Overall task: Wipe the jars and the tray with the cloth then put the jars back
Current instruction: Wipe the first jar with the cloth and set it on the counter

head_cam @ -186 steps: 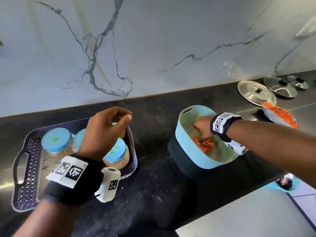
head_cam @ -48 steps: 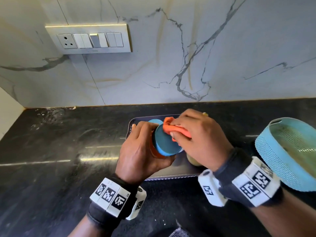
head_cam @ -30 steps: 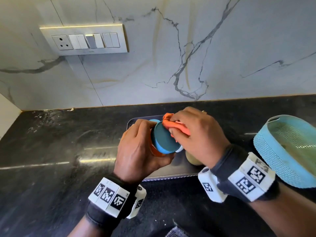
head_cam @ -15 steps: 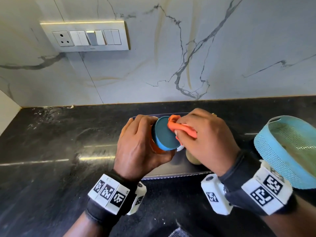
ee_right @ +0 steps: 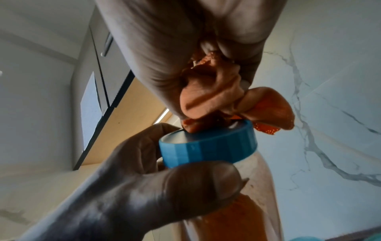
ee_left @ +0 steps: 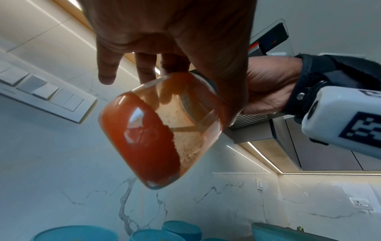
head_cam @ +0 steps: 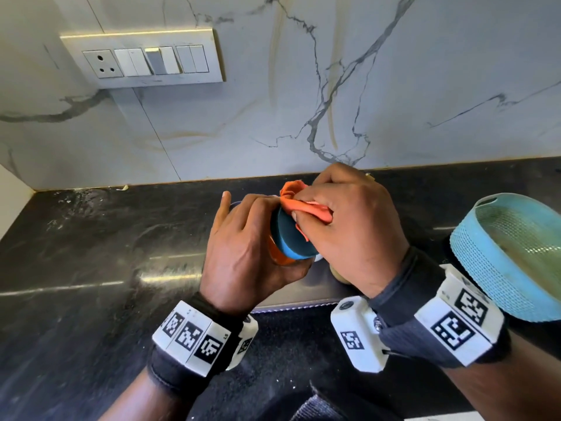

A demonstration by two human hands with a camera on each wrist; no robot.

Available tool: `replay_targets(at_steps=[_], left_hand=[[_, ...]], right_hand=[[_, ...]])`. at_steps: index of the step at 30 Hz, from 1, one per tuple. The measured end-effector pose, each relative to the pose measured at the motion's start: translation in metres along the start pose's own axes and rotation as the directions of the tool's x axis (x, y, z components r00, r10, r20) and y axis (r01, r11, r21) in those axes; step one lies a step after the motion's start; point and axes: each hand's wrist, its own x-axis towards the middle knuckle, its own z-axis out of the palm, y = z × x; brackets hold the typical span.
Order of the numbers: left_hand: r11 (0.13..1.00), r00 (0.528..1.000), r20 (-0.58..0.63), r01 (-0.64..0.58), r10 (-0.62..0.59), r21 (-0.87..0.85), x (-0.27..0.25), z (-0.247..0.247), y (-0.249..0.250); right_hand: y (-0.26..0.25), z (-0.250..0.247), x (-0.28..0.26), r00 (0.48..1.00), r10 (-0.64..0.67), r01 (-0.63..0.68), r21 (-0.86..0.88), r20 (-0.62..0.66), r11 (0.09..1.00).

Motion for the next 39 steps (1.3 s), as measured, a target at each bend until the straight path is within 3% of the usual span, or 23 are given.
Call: replay_targets(at_steps=[7,17,25,33,39], left_hand=[[0.999,0.998,-0.047,-0.034,0.035,0.02,0.002,-0.005,-0.004],[0.99,0.993,-0.031,0.113,-0.116,-0.082,-0.008,-0.012,-0.005],[0.991,0.991,-0.026,0.13,-0.131,-0.031,-0.006,-0.006,-0.004],[0.994,0.994,0.002,0.113,-0.113,0.012,-0.007,-0.005,-0.005],[0.992,0.993,-0.015,0.118,-0.118,0.044,-0.003,-0.009,-0.01]], right_hand=[[-0.015,-0.004,0.0,0.983,-0.109,0.111,-0.002,0.149,0.994],[-0.012,-0.017,-0.027,0.931,-0.14,0.189,-0.119,0.337,0.975],[0.013,-0.016,-0.012,0.951,-0.045,0.142,-0.305,0.305,0.942],[0.013,0.004,0.022,0.948,0.033,0.027,-0.185,0.315,0.982],[-0.008,0.012,0.028,0.945,-0.033,0.025,0.027,0.327,0.999]])
